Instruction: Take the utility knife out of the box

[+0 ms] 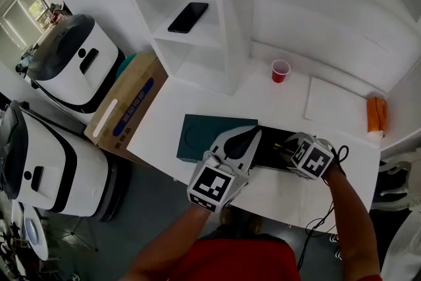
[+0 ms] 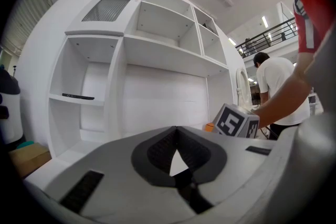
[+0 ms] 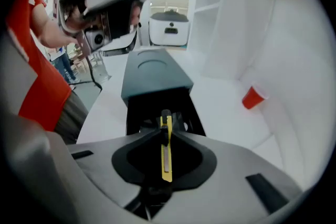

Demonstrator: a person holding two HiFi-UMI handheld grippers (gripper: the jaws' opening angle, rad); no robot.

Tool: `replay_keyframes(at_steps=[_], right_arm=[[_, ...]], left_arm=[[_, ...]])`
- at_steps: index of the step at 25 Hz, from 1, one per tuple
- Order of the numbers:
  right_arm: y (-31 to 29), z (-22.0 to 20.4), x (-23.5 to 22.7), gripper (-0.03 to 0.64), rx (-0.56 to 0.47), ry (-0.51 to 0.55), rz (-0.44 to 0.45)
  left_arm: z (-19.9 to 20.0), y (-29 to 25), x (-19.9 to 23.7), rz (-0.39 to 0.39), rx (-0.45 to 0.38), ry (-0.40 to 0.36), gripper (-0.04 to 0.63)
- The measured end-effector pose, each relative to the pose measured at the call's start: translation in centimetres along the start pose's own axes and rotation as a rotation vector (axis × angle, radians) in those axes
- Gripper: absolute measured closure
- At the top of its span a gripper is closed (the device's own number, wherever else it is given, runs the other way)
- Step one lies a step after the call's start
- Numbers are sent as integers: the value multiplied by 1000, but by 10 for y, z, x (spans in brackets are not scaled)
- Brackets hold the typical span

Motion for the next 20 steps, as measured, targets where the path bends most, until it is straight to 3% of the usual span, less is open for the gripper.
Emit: replay_keyframes(at_steps=[8,11,16,20], right_arm=[[106,15,53,537,-644,-90,-238],[136,16,79,537,-843,-98,-312],[162,11,116,537,-1081,-126,-408],[166,7,132,538,-1175,-140,-443]], left_arm=[[33,12,-12,-21,-82,24,577],[46,16,-20,-37,-101,34,577],[62,25,-35,-71,-151,36,577],[71,33,-52,-124,-115,58,577]])
Point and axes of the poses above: the fingertips, and each gripper's own axes: y backward along the fingers, x to its left, z out of its top, the point moved 10 cm from there along y, backward along the fingers, and after that the axes turned 14 degrees about z, right-handed, at the moved point
